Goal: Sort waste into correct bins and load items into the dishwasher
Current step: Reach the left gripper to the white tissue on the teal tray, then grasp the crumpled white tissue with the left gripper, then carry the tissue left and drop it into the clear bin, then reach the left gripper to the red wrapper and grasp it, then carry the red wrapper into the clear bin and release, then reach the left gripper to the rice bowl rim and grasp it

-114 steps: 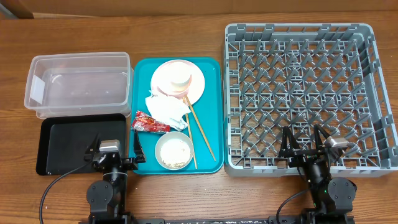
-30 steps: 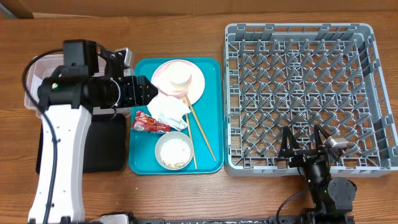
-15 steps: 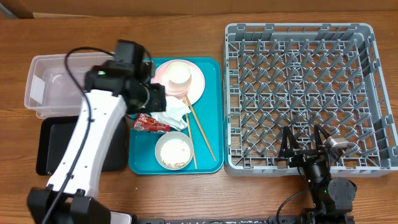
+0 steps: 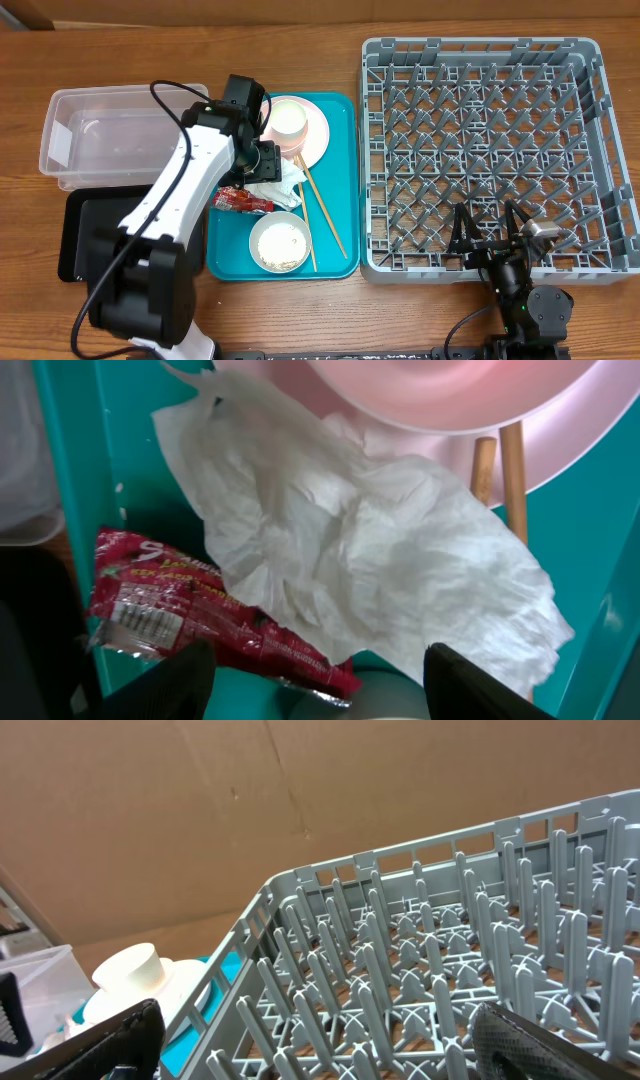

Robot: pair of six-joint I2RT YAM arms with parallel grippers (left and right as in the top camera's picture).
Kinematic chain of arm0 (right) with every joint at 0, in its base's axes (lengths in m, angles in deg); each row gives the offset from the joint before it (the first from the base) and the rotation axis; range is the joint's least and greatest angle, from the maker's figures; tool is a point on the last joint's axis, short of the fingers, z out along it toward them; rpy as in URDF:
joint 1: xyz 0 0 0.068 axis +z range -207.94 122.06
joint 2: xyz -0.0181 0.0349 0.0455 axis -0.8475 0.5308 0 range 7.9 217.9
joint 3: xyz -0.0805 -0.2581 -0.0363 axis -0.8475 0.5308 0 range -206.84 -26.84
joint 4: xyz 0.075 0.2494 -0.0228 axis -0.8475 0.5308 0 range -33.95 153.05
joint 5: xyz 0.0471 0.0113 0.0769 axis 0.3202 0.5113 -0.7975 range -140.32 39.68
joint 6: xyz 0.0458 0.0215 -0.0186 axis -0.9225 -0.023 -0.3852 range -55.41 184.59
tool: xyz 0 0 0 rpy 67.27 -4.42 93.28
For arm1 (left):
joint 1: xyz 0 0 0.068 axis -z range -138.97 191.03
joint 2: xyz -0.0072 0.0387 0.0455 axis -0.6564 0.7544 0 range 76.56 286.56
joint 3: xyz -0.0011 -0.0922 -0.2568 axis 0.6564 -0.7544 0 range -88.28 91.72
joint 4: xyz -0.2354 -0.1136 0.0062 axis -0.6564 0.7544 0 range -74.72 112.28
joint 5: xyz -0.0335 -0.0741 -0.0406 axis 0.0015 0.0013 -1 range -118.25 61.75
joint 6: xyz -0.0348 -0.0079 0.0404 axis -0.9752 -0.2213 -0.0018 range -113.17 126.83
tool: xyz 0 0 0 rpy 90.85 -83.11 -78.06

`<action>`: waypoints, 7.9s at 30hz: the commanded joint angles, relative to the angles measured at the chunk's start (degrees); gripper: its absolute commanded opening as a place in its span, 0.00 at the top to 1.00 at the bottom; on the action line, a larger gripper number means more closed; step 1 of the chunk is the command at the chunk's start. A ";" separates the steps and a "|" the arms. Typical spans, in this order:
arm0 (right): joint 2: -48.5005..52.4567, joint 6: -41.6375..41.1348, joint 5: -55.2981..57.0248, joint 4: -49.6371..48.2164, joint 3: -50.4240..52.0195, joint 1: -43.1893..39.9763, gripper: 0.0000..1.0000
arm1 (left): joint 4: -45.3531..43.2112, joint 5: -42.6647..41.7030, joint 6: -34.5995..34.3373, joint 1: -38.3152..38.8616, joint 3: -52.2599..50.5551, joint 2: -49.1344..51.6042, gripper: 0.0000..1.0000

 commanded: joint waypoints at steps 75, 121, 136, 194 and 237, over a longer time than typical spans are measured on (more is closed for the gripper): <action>-0.52 0.31 0.35 -0.28 0.61 -0.31 0.00 | -3.23 11.50 -1.25 -27.93 13.92 5.42 0.96; -0.52 0.31 0.35 -0.28 0.61 -0.31 0.00 | 8.55 8.02 -38.23 0.44 -1.90 0.96 0.56; -0.52 0.31 0.33 -0.28 0.61 -0.31 0.00 | 2.29 8.83 -45.24 4.39 -7.56 0.96 0.46; -0.52 0.31 0.35 -0.28 0.61 -0.31 0.00 | 1.03 11.28 -34.86 -21.29 10.67 2.62 0.95; -0.52 0.31 0.33 -0.28 0.61 -0.31 0.00 | 24.11 -2.25 -5.55 16.17 14.10 2.71 0.82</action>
